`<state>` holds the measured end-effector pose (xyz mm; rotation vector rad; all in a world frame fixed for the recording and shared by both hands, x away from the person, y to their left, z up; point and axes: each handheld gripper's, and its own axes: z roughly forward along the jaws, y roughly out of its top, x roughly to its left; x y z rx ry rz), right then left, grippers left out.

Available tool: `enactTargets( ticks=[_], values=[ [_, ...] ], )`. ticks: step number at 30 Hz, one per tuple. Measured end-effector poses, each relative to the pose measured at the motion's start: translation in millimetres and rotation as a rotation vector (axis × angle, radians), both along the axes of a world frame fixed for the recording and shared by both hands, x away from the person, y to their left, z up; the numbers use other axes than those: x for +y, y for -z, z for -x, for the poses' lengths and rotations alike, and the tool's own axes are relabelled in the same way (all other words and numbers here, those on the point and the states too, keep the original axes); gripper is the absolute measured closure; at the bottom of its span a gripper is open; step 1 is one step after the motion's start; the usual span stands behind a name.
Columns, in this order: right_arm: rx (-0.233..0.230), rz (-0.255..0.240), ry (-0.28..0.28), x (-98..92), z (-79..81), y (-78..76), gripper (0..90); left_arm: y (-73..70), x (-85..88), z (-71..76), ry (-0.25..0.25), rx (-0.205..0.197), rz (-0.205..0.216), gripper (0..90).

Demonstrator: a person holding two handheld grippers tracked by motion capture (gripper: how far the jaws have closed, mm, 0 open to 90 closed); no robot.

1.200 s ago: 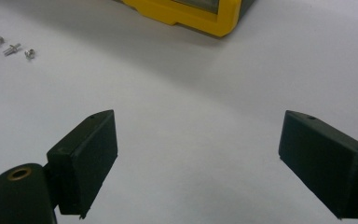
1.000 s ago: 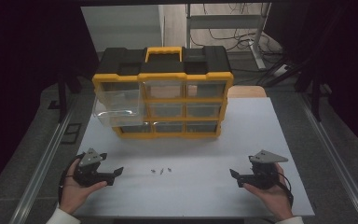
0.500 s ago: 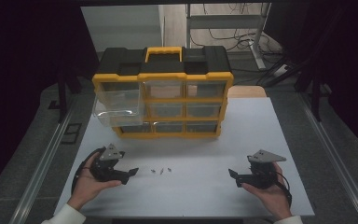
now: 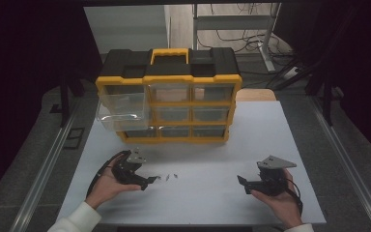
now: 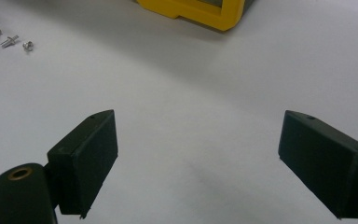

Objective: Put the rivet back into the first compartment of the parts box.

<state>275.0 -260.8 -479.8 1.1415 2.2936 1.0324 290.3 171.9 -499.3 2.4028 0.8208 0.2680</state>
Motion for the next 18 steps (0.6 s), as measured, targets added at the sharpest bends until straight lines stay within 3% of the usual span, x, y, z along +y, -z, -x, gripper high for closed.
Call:
enactTargets(
  ticks=[10,14,18],
  values=[
    [-0.007,0.000,0.020,-2.0,0.9,-0.6,12.2,15.4,-21.6,-14.0,0.061,0.045,-0.054,25.8],
    [-0.007,0.002,0.024,-2.6,1.3,-0.8,12.2,19.6,-25.0,-14.7,0.086,0.053,-0.097,35.1],
    [-0.007,0.008,0.025,-2.3,1.4,-0.5,12.2,21.1,-28.2,-13.5,0.079,0.053,-0.114,47.1]
  ],
)
